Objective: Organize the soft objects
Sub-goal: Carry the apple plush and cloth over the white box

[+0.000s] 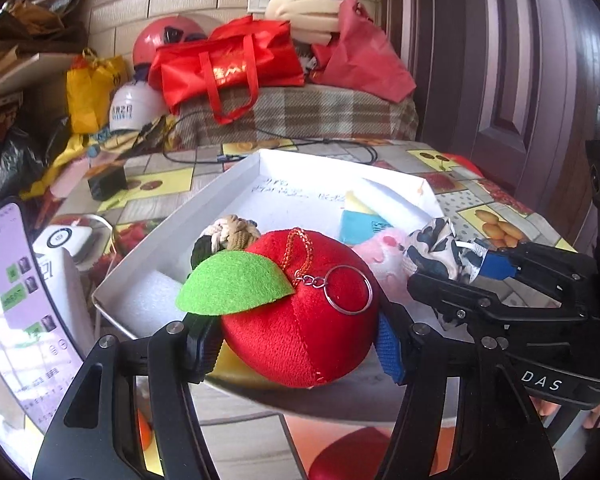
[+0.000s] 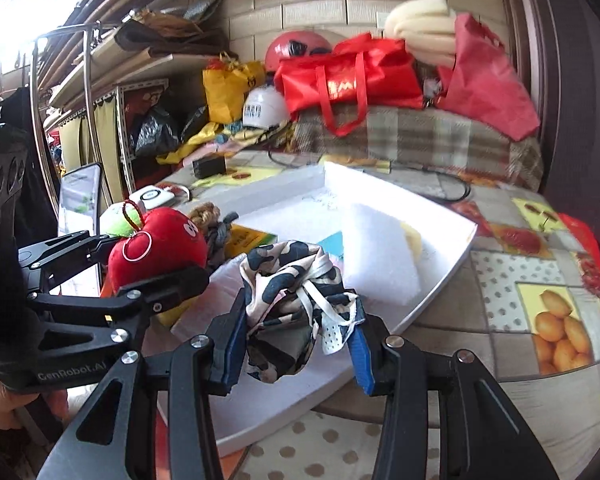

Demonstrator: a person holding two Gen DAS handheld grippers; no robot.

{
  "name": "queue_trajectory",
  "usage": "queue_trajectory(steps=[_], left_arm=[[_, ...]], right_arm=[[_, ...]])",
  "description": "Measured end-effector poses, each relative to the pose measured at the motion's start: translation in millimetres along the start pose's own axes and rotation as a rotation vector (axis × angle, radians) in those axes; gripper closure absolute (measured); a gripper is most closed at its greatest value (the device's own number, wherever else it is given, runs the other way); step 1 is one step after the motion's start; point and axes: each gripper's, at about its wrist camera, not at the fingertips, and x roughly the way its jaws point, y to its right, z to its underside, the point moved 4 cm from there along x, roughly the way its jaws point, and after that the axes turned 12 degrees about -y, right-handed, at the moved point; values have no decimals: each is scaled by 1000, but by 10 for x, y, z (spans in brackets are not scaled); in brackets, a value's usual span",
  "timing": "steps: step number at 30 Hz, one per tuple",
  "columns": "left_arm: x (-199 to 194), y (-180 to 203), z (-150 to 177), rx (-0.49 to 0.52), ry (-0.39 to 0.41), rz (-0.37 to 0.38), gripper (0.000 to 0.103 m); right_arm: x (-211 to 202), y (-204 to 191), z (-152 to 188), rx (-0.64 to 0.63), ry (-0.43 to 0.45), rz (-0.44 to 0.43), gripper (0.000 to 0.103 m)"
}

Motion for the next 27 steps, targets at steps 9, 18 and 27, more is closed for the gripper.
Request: queue_trajectory(steps=[9, 18, 27], left_arm=[[148, 47, -167, 55, 22, -79, 39], [379, -91, -372, 34, -2, -143, 39], [572, -160, -510, 14, -33, -200, 39]], right_arm=[[209, 174, -151, 62, -34, 10, 59], [362, 282, -331, 100, -25, 34, 59], [428, 310, -440, 100, -12, 62, 59]])
